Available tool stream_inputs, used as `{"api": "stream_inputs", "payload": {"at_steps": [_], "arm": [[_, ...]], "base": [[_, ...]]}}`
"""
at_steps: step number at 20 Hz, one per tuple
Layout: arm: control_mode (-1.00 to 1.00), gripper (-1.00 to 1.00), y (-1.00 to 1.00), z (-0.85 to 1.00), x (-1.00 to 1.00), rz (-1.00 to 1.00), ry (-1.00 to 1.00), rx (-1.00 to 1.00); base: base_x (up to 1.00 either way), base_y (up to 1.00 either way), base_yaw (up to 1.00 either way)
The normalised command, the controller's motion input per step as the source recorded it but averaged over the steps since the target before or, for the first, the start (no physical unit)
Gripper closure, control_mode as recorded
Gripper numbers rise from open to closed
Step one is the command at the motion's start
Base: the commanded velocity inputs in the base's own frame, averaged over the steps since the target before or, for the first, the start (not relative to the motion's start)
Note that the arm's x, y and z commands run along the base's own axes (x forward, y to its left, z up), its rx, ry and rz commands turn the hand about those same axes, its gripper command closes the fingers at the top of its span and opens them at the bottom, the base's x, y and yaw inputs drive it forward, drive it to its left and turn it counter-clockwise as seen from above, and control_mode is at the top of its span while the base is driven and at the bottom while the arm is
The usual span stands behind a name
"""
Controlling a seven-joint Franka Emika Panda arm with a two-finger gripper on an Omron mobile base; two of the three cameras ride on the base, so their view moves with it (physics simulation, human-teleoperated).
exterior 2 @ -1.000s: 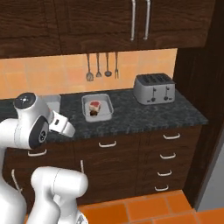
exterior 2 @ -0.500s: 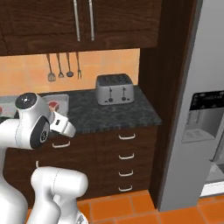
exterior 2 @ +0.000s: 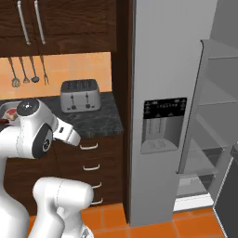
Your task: Place one bell pepper and one steak in each tupperware on the nearby counter, to pack two identical lunches.
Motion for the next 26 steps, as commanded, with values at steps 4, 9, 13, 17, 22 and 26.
{"api": "stream_inputs", "payload": {"at_steps": [4, 9, 13, 17, 22, 26], "arm": [[1.00, -1.00, 0.00, 0.00, 0.00, 0.00, 0.00, 0.00], [1.00, -1.00, 0.00, 0.00, 0.00, 0.00, 0.00, 0.00], [1.00, -1.00, 0.00, 0.00, 0.00, 0.00, 0.00, 0.00], [1.00, -1.00, 0.00, 0.00, 0.00, 0.00, 0.00, 0.00], [1.00, -1.00, 0.00, 0.00, 0.00, 0.00, 0.00, 0.00], [1.00, -1.00, 0.00, 0.00, 0.00, 0.00, 0.00, 0.00]], "base": [[0.38, -1.00, 0.20], [0.38, -1.00, 0.29], [0.27, -1.00, 0.30], [0.17, -0.89, 0.27], [0.12, -0.76, 0.24], [0.13, -0.48, 0.16]]}}
